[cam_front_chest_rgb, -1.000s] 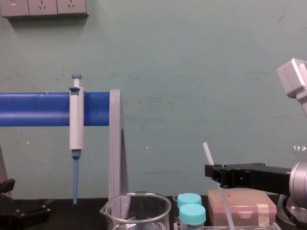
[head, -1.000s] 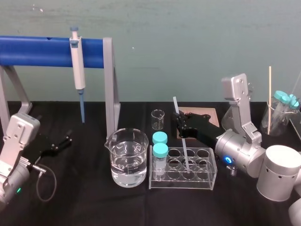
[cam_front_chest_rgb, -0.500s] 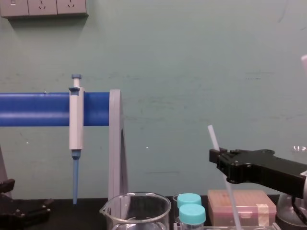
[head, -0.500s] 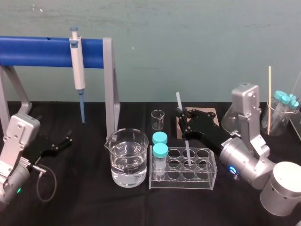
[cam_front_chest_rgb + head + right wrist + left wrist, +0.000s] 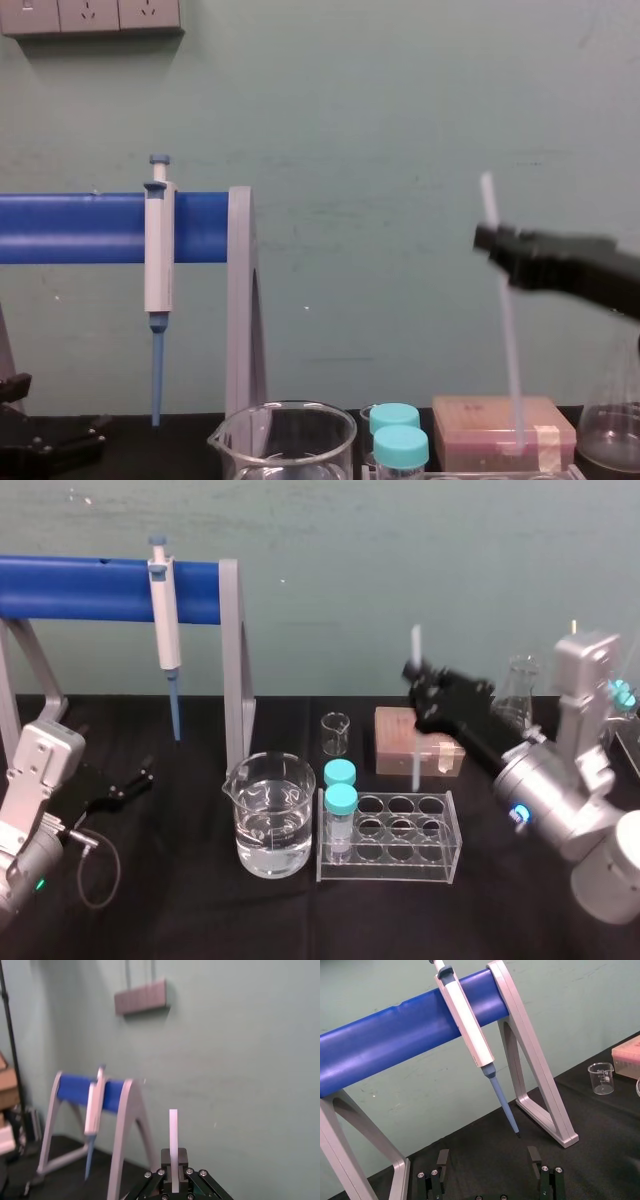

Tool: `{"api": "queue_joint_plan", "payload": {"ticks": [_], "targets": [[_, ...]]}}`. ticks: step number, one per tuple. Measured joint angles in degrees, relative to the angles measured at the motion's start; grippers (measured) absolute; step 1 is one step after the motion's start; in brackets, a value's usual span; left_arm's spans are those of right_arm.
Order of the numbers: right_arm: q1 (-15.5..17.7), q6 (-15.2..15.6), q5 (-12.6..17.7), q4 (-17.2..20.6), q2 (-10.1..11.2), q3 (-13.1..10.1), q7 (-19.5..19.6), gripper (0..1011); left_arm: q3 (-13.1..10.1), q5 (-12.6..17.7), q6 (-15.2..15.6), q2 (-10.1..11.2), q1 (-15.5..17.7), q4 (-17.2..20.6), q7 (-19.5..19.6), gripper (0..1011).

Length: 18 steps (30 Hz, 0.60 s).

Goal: Pick up the stirring rod with one hand, then place it down.

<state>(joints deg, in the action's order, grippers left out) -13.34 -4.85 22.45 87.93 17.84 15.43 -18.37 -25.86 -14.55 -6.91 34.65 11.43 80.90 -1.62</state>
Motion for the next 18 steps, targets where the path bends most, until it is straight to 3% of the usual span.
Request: {"api": "queue_joint_plan", "payload": {"ticks": [7,18], "targets": [[-1.2,1.7,2.2,3.2,0.9,-3.8,0.3,71,0.0,0.0,0.0,0.0,0.0,0.0,0.0,1000],[-1.9,2.9,1.0,3.5,1.7,-5.4,1.3,71,0.0,0.0,0.0,0.0,0.0,0.0,0.0,1000]]}}
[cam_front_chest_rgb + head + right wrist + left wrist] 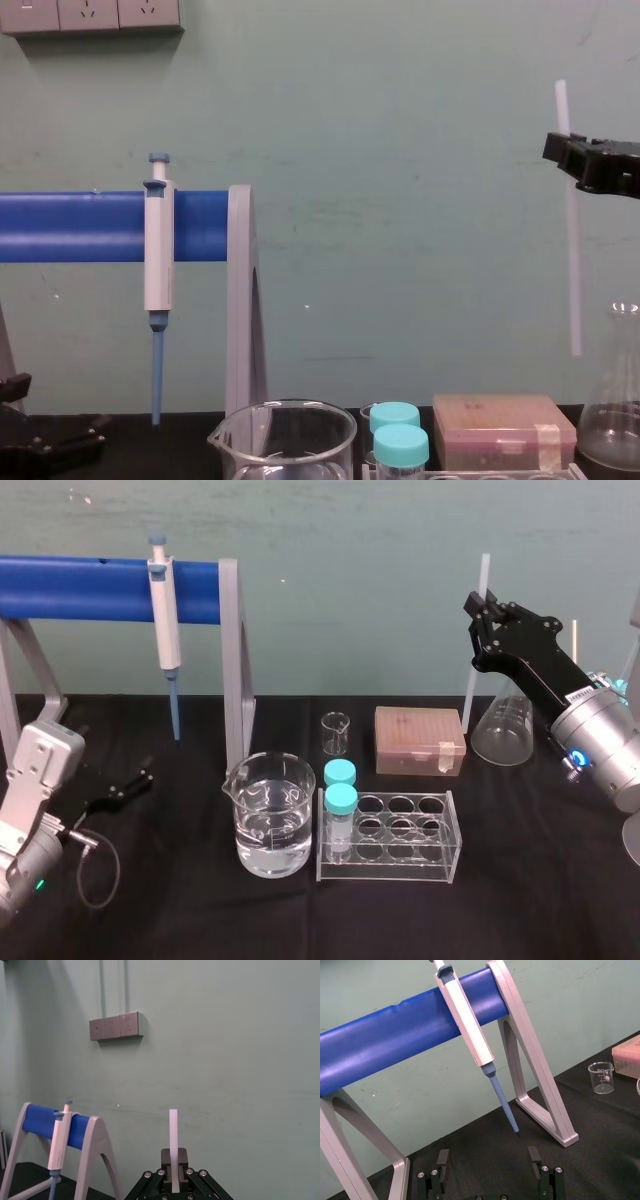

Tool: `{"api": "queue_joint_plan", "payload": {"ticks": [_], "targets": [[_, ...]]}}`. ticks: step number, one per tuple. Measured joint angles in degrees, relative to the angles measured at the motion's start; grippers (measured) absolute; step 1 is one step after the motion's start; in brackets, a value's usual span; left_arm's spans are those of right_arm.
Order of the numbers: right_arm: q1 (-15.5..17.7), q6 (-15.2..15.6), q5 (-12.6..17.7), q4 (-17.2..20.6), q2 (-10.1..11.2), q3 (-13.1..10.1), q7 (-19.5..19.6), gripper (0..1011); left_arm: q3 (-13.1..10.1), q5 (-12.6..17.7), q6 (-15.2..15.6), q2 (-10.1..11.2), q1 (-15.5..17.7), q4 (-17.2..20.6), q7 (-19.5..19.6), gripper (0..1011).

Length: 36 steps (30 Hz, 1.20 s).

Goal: Pick up the stirring rod with one hand, then place it down.

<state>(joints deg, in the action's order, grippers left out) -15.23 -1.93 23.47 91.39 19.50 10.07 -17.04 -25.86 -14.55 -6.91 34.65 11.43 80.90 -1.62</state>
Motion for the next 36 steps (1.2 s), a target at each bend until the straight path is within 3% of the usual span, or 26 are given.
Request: {"api": "queue_joint_plan", "payload": {"ticks": [36], "targets": [[1.0,1.3,0.0,0.2,0.6,0.6,-1.1,71,0.0,0.0,0.0,0.0,0.0,0.0,0.0,1000]]}}
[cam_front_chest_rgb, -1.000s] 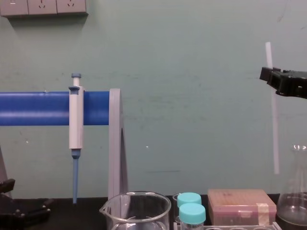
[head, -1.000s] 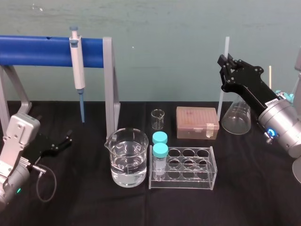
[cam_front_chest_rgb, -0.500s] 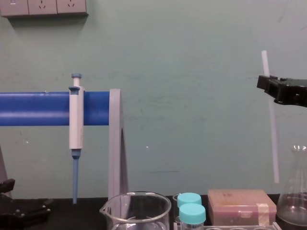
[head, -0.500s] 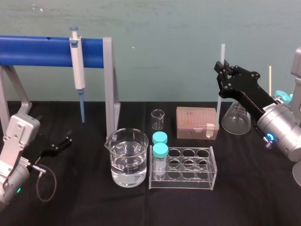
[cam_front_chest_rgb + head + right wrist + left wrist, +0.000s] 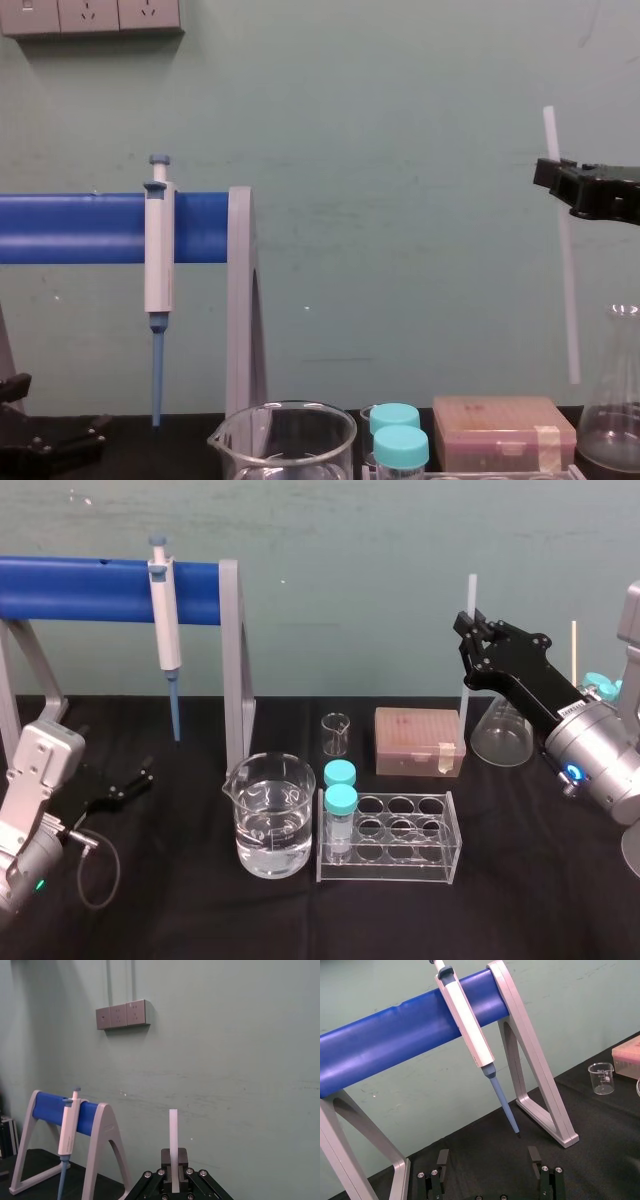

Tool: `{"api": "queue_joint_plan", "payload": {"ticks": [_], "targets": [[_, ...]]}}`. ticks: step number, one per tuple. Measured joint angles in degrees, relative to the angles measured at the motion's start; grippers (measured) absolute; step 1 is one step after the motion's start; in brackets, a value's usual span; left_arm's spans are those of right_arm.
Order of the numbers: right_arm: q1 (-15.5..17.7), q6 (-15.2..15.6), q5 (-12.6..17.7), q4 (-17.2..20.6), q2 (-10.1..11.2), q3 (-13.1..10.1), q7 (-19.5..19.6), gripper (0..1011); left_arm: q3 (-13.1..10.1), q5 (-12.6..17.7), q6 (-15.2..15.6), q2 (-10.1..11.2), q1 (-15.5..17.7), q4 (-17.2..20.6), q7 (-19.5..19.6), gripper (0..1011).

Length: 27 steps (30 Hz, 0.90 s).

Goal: Pick up the stirring rod with one hand, then place it down.

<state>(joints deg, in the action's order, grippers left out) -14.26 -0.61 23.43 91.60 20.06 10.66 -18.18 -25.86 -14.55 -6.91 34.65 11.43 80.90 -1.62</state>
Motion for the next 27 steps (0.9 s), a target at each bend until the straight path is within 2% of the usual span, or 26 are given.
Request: {"api": "queue_joint_plan", "payload": {"ticks": [27], "targets": [[-0.3,-0.1,0.6,-0.6,0.6,0.4,-0.9,71,0.0,0.0,0.0,0.0,0.0,0.0,0.0,1000]]}}
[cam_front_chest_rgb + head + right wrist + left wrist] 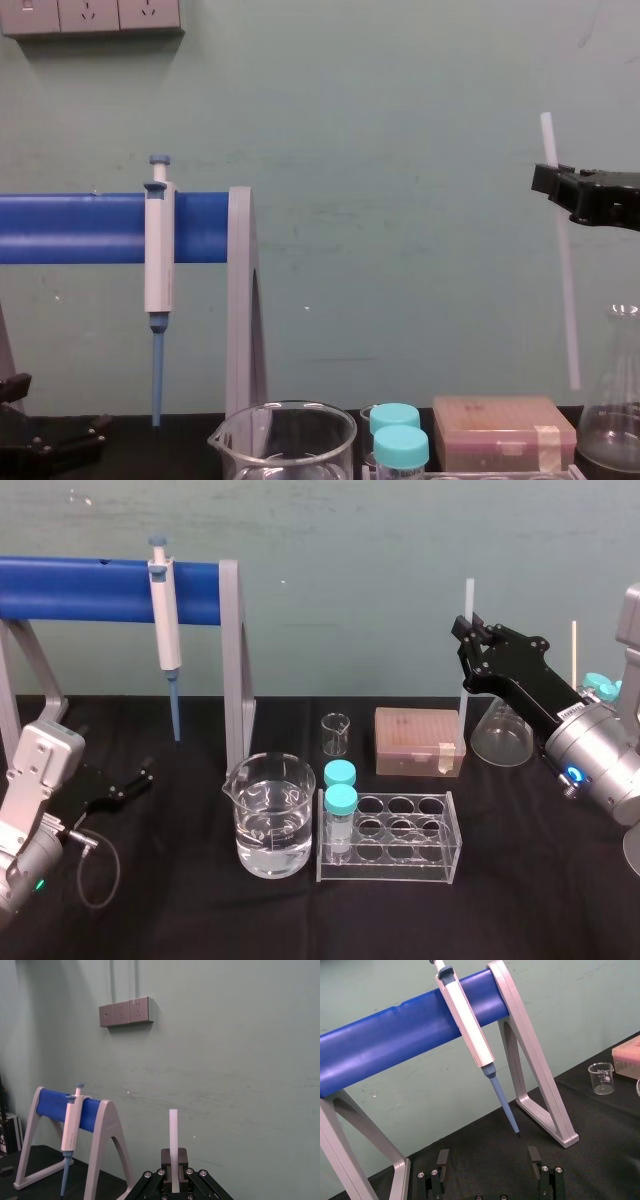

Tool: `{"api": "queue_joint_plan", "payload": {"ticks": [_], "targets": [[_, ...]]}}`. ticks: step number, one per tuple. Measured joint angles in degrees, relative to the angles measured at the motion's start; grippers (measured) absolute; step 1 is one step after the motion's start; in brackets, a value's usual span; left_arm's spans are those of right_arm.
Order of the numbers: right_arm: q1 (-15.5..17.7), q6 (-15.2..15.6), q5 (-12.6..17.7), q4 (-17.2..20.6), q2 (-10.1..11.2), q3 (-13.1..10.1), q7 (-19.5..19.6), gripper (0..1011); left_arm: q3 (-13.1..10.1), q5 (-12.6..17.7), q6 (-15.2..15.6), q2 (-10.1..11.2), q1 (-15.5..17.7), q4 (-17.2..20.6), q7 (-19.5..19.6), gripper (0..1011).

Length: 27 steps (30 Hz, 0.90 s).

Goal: Pick up the stirring rod with one hand, then place it down.

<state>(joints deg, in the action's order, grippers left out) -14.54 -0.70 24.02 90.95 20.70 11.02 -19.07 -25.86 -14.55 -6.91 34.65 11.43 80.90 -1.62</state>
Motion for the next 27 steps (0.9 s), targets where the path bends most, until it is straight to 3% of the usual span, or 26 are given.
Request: {"api": "queue_joint_plan", "payload": {"ticks": [27], "targets": [[-0.7,-0.2,-0.2,-0.9,0.2,0.8,-0.4,71,0.0,0.0,0.0,0.0,0.0,0.0,0.0,1000]]}}
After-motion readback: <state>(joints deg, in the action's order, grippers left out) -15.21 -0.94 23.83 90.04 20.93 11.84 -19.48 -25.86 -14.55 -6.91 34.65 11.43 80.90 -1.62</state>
